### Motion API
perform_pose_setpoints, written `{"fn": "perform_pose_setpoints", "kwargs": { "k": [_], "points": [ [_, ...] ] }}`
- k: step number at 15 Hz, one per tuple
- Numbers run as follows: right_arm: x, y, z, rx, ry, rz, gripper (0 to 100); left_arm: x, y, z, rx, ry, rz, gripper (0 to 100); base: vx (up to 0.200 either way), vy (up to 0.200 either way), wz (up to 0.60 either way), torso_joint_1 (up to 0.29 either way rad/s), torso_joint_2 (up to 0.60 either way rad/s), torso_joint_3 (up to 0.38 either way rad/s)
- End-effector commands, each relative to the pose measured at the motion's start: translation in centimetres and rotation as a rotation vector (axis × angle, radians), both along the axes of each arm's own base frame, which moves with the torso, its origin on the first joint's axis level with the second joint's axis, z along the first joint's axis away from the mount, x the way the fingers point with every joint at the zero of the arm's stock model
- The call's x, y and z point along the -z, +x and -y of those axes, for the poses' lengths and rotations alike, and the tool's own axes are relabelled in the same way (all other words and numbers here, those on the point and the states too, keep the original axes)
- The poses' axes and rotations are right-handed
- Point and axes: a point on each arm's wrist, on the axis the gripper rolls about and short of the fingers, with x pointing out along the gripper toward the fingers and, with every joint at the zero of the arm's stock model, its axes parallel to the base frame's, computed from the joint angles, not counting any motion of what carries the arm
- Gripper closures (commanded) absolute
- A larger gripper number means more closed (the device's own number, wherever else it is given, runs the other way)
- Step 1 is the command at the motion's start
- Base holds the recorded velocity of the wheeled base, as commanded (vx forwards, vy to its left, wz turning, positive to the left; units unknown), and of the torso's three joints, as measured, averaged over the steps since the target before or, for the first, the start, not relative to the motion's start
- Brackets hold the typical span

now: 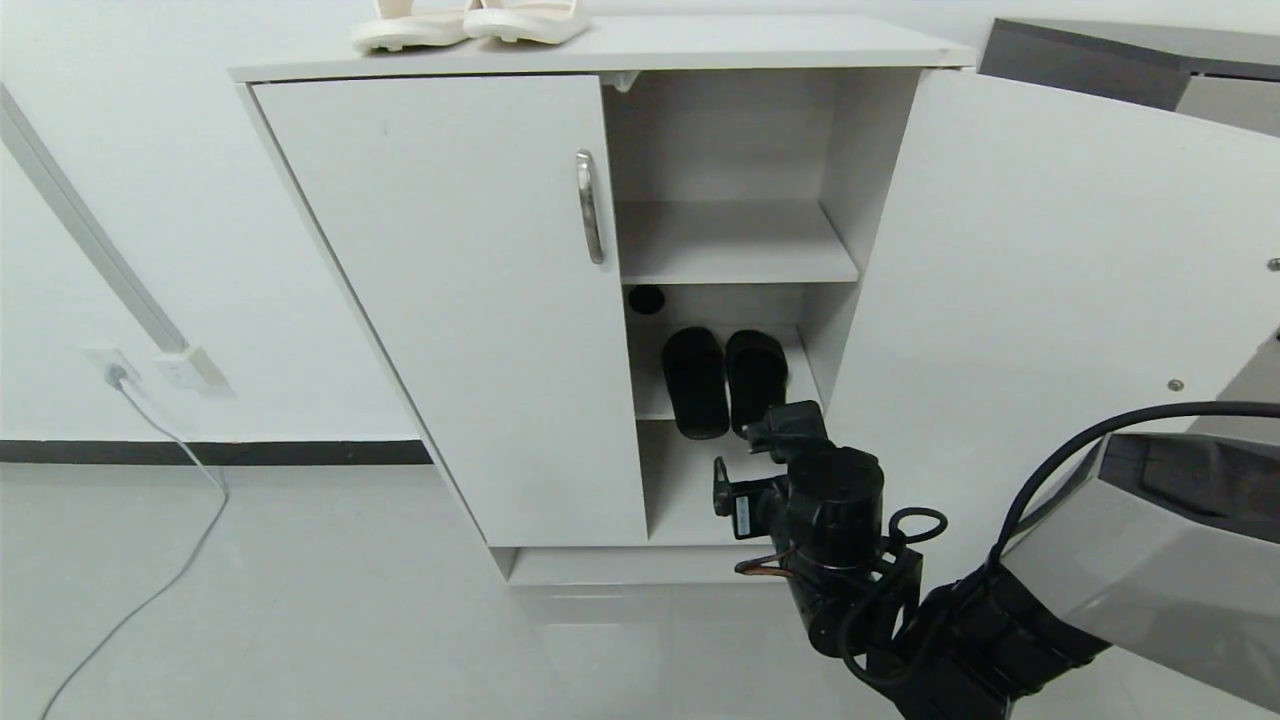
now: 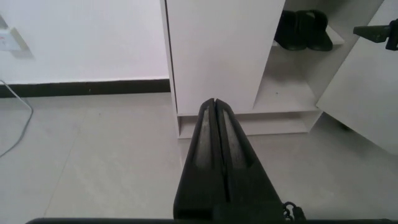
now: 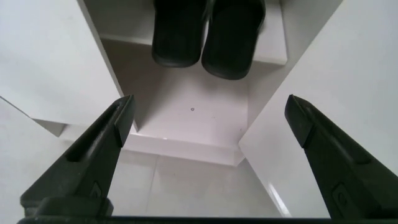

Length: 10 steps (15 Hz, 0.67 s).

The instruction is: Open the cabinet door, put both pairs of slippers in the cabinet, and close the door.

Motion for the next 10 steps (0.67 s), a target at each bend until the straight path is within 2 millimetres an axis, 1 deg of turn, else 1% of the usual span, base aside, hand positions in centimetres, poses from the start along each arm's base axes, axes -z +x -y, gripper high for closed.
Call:
{"fn": "perform_pose_setpoints", "kwargs": {
  "k": [1, 6, 9, 10],
  "points": [
    [0.27, -0.04, -0.01, -0.01, -0.004, -0.006, 0, -0.01, 0.01, 0.0, -0.001, 0.0, -0.001, 100, 0.0, 0.0, 0.0, -0.002, 0.01, 0.207],
    [0.23, -0.12, 0.07, -0.011, -0.002, -0.004, 0, -0.01, 0.01, 0.0, -0.003, 0.0, -0.001, 100, 0.0, 0.0, 0.0, 0.0, 0.0, 0.198],
    [0.56, -0.29, 0.35, -0.01, -0.006, -0.01, 0, -0.02, 0.01, 0.0, -0.003, 0.0, 0.0, 100, 0.0, 0.0, 0.0, -0.001, 0.0, 0.193],
    [0.63, -0.36, 0.42, -0.01, -0.007, -0.009, 0, -0.02, 0.01, 0.0, -0.003, 0.0, 0.0, 100, 0.0, 0.2, 0.0, 0.002, 0.0, 0.09]
  ]
}}
